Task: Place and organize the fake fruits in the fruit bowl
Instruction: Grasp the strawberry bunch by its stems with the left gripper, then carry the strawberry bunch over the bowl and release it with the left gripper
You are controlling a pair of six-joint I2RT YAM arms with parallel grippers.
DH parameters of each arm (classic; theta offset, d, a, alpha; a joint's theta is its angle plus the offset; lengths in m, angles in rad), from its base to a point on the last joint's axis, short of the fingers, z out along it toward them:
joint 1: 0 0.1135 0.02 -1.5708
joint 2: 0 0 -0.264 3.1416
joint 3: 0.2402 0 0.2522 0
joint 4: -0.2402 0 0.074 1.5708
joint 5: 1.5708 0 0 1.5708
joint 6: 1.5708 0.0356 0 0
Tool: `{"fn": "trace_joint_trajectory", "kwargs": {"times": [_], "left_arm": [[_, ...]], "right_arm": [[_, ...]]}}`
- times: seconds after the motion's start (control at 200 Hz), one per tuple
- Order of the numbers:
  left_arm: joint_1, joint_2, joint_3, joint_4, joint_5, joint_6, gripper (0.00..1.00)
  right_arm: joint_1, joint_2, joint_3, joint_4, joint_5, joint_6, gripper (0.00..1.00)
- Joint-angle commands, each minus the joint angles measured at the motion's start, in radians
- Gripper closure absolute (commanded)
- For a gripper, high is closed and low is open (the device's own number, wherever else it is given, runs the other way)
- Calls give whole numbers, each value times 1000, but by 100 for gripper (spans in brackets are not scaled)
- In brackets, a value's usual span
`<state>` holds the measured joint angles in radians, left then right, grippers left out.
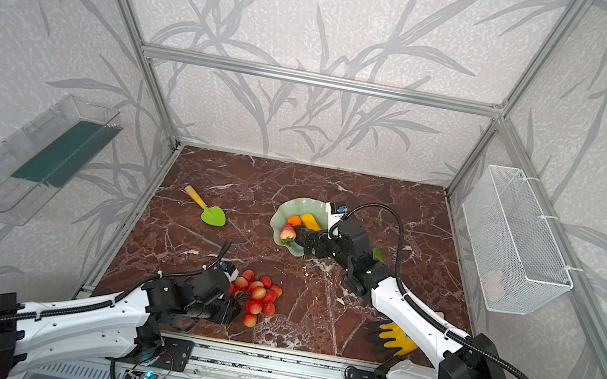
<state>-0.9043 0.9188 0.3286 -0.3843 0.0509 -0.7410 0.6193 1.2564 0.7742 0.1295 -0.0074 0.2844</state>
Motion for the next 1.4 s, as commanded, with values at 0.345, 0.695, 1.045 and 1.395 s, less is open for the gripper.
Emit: {"fn": "trace_joint_trajectory", "kwargs": {"times": [0.345,0.695,1.045,1.395], "left_arm": [[-5,130,36,137,-13,34,61],[-4,64,20,170,-32,19,100],[-2,-236,66,71,-119,59,100],[-1,-243,286,11,-167,240,100]], "right_arm": [[-13,-67,-55,-10,29,11,0],[-19,-87,-76,-11,35,19,0],[-26,-103,-92,-10,43,28,1],[-38,-157,-129,0,79,47,1]]}}
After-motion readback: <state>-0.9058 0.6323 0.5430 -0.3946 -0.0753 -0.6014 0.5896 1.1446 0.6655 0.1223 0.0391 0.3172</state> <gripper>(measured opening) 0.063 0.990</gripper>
